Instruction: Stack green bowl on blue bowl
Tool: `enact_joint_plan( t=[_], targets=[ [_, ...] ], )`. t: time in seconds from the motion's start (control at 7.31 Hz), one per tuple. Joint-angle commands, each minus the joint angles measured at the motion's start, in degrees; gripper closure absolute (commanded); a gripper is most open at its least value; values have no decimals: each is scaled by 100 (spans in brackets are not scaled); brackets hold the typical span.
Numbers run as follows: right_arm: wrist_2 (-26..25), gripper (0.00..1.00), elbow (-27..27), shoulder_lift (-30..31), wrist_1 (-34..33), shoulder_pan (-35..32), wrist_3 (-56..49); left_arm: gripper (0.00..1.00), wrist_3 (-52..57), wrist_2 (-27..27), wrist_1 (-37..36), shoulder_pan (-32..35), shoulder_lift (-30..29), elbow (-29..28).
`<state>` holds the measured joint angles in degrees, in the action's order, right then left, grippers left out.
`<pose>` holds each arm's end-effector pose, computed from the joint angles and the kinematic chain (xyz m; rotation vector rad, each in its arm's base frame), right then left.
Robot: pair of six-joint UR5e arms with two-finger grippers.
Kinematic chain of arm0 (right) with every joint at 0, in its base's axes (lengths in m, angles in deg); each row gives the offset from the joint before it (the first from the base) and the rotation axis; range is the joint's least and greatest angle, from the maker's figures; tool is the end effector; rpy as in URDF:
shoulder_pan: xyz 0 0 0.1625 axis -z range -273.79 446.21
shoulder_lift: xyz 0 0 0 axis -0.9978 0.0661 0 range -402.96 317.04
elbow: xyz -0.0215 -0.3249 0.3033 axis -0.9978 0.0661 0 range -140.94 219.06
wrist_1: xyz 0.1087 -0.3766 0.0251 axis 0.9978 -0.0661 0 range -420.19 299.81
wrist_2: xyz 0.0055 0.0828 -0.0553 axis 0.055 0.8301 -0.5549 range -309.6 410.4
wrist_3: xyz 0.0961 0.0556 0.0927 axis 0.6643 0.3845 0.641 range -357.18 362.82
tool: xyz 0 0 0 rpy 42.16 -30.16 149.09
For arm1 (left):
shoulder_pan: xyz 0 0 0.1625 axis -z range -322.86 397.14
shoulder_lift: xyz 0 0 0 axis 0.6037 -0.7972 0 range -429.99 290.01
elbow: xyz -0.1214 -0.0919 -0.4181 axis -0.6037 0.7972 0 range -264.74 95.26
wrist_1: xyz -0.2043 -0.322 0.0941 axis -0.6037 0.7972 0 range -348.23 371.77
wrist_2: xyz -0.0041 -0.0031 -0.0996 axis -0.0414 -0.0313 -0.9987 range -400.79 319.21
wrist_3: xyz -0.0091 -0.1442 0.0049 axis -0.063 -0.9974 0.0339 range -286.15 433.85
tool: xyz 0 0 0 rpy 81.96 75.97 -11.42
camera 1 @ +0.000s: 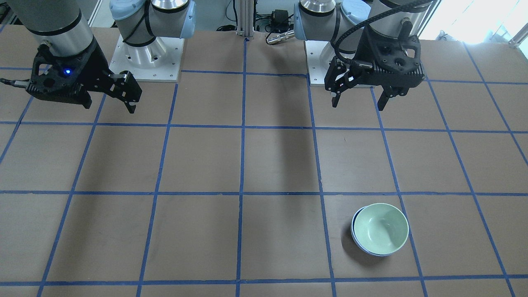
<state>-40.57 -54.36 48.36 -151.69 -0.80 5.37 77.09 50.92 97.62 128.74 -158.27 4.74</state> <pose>0.1070 -0.4633 0.4481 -0.1510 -3.1210 -0.0164 -0.1422 -0.4672 0.4892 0.1286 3.1028 -0.1728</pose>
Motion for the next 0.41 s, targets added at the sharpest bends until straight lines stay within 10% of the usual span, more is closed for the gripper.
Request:
enact_joint_plan(
  t=[0.0, 0.27],
  targets=[
    [0, 0, 0, 0, 0, 0, 0, 0, 2, 22, -7, 7, 12, -1],
    [0, 0, 0, 0, 0, 0, 0, 0, 2, 22, -7, 7, 30, -1]
  ],
)
